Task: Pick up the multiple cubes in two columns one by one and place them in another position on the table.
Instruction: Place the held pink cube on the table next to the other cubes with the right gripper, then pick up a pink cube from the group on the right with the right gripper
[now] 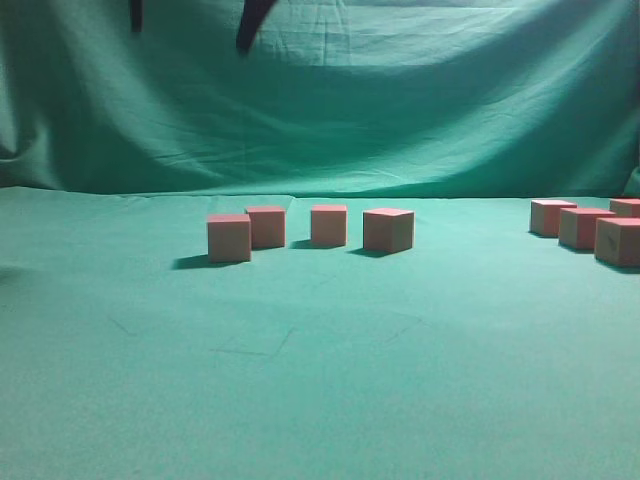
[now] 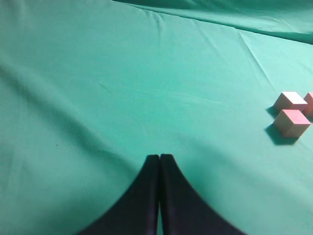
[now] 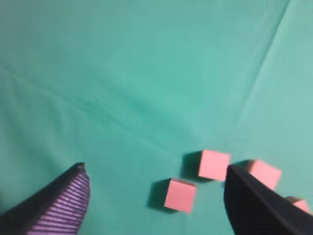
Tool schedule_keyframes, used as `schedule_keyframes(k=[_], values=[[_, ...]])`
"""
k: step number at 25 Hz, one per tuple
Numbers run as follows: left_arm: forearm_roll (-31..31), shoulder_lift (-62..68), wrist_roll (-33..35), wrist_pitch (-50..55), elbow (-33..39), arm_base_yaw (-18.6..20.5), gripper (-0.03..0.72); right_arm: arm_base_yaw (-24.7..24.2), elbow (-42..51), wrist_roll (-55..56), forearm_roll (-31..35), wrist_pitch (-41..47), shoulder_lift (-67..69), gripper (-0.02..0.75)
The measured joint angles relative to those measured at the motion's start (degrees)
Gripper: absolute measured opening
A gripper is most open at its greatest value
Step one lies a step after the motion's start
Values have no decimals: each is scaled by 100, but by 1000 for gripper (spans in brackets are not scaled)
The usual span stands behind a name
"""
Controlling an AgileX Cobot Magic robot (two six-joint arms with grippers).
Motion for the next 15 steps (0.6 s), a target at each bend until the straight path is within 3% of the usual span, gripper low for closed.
schedule_keyframes(k=[5,10,15], values=[[0,0,0,0,0,0,0,0,168,-346,-566,46,-1170,549],[0,0,0,0,0,0,0,-56,1022,-417,-1099,62,-2209,549],[0,0,0,0,0,0,0,-664,2326,-280,-1157,76,-3051,549]])
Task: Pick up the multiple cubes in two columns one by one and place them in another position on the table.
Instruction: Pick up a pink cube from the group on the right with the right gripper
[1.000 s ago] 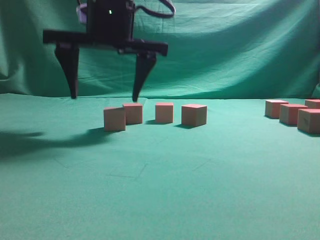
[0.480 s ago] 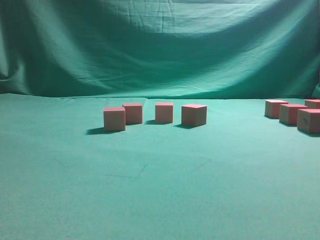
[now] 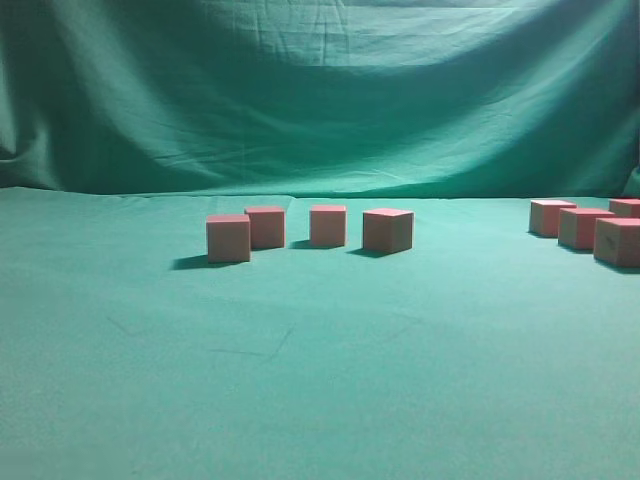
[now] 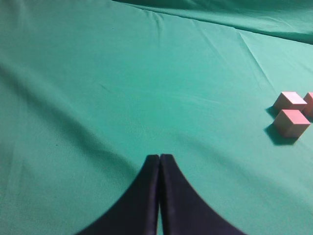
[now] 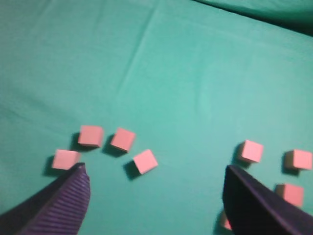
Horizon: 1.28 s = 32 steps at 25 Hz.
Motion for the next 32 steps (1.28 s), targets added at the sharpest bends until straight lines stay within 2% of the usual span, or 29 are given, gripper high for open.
schedule_keyframes(k=[10,17,25,32], values=[[0,0,0,0,0,0,0,-1729,2772,46,286,-86,-548,549],[0,0,0,0,0,0,0,-2800,4070,-876,1596,-1280,-445,549],[0,0,0,0,0,0,0,-2916,4200,-1380,1696,-2316,295,549],[0,0,0,0,0,0,0,-2916,4200,-1389,1781,-2804,887,549]])
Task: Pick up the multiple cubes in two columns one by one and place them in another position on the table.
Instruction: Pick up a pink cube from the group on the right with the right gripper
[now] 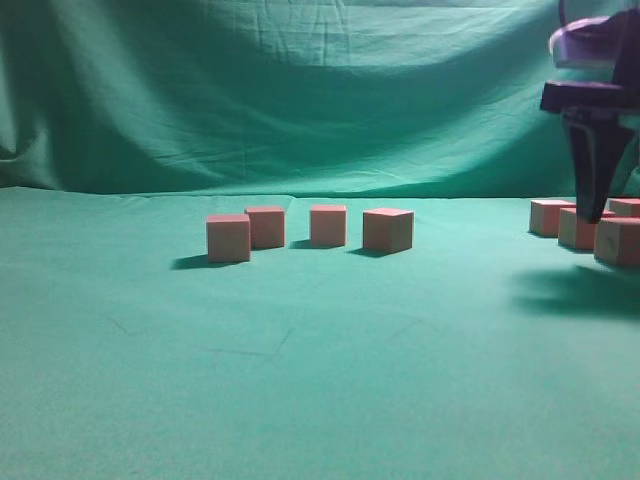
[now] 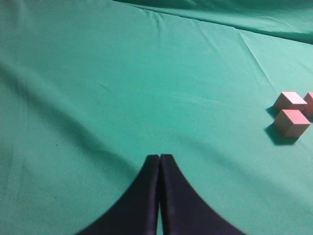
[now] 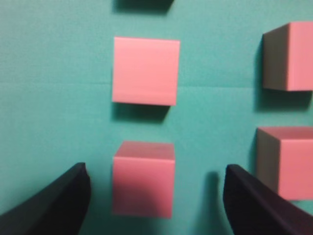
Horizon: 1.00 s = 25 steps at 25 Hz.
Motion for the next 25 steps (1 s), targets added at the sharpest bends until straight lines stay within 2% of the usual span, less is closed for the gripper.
schedule_keyframes(k=[4,7,10,11,14,18,25], values=[[0,0,0,0,0,0,0,0,0,0,0,-151,189,549],[0,0,0,0,0,0,0,0,0,0,11,-174,240,425],[0,0,0,0,0,0,0,0,0,0,22,-184,244,266],[0,0,0,0,0,0,0,0,0,0,22,-184,244,252],[0,0,0,0,0,0,0,0,-43,0,84,-56,244,265],[0,0,0,0,0,0,0,196,-550,-248,184,737,232,265],[0,0,0,0,0,0,0,1416,-1579,-529,300,1632,-51,265]])
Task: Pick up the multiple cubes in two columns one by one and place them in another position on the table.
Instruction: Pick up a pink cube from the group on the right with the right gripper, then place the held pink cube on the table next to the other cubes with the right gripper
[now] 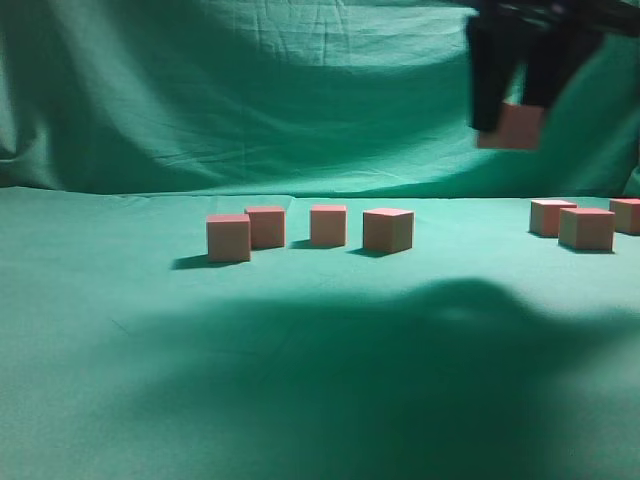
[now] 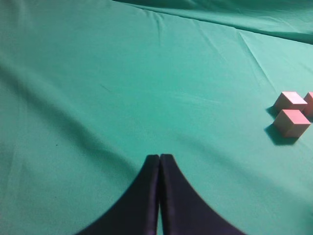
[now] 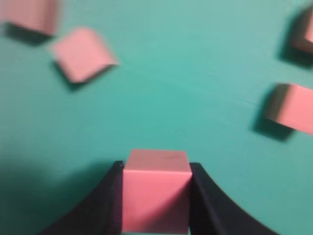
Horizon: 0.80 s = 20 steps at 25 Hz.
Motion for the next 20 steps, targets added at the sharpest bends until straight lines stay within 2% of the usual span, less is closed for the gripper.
schedule_keyframes(k=[6,10,14,20], values=[[0,0,0,0,0,0,0,1168,-132,-351,18,-53,50,265],[0,0,0,0,0,0,0,1712,-446,-506,22,-66,378,265],[0,0,0,0,0,0,0,1994,-923,-517,22,20,895,265],[0,0,0,0,0,0,0,2048,-1562,-391,64,102,1614,265]])
